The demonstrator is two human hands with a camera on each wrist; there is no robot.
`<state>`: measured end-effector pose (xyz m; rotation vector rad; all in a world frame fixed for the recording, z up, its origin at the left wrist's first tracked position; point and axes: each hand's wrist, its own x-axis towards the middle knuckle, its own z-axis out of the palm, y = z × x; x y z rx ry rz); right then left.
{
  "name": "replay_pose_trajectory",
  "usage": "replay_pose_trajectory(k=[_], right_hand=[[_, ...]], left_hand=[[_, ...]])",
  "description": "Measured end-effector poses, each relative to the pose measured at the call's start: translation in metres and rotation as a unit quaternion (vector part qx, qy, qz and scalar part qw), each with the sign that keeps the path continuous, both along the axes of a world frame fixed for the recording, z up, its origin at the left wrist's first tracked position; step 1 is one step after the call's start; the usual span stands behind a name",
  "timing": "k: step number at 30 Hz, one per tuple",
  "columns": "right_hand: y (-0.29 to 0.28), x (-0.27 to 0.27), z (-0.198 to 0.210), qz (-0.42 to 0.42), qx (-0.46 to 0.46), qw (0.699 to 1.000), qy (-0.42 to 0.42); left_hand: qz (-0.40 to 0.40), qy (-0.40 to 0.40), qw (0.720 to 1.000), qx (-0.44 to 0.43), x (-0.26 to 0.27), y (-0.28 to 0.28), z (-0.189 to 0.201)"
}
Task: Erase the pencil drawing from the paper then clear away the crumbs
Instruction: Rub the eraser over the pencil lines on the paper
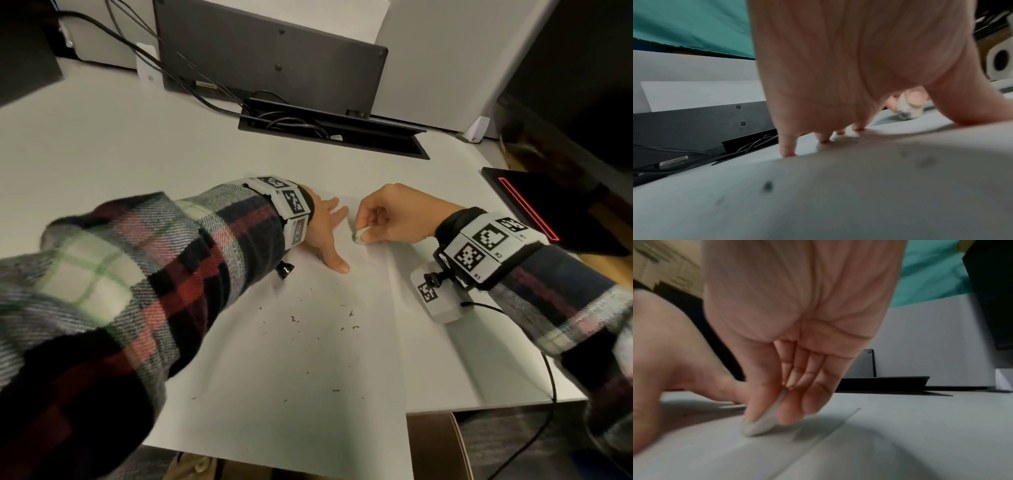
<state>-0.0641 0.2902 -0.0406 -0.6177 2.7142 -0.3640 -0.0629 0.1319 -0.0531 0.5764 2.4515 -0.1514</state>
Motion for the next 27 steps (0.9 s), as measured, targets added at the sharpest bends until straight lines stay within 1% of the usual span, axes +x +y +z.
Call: replay_pose_trajectory(k=[2, 3, 4, 7, 8, 11, 12, 13, 15, 16, 17, 19, 24, 27], right_hand=[[-0.001, 0.008, -0.001, 0.021, -0.023, 0.998, -0.058], [-0.002, 0.009, -0.001, 0.032, -0.027, 0.997, -0.067], [-0.002, 0.008, -0.001, 0.034, -0.026, 0.997, -0.059], [-0.002, 0.0, -0.001, 0.001, -0.014, 1.0, -0.006], [-0.002, 0.001, -0.001, 0.002, -0.012, 1.0, -0.006], [-0.003, 0.012, -0.002, 0.035, -0.01, 0.996, -0.076], [-0.002, 0.013, 0.0, 0.042, -0.013, 0.995, -0.087], [-0.001, 0.011, 0.001, 0.037, -0.02, 0.997, -0.07], [0.004, -0.005, 0.006, -0.003, -0.054, 0.998, 0.022], [0.007, -0.015, 0.01, -0.029, -0.079, 0.995, 0.058], [0.009, -0.024, 0.013, -0.047, -0.096, 0.991, 0.076], [0.01, -0.035, 0.015, -0.053, -0.09, 0.992, 0.071], [-0.002, -0.039, 0.004, -0.027, -0.057, 0.998, 0.013], [-0.007, -0.041, -0.002, 0.002, -0.032, 0.999, 0.025]], left_hand=[[0.001, -0.001, 1.0, 0.003, -0.001, 0.0, 0.0], [0.001, -0.001, 1.0, 0.002, -0.001, 0.0, -0.001], [0.0, 0.0, 1.0, -0.001, -0.002, 0.001, -0.001], [0.0, 0.003, 1.0, -0.004, -0.003, 0.001, -0.001], [0.001, 0.002, 1.0, -0.002, -0.004, 0.0, -0.002], [-0.001, 0.001, 1.0, -0.001, -0.005, 0.0, -0.004], [-0.003, 0.001, 1.0, 0.0, -0.005, 0.0, -0.004], [-0.004, 0.0, 1.0, 0.004, -0.005, 0.0, -0.004], [-0.006, 0.002, 1.0, 0.021, -0.006, -0.003, -0.001], [-0.005, 0.006, 0.999, 0.032, -0.007, -0.006, 0.001], [-0.003, 0.013, 0.999, 0.044, -0.008, -0.01, 0.002], [0.006, 0.024, 0.998, 0.064, -0.011, -0.016, 0.003], [0.02, 0.016, 0.997, 0.078, -0.015, -0.022, 0.001], [0.016, 0.006, 0.998, 0.066, -0.014, -0.022, 0.001]])
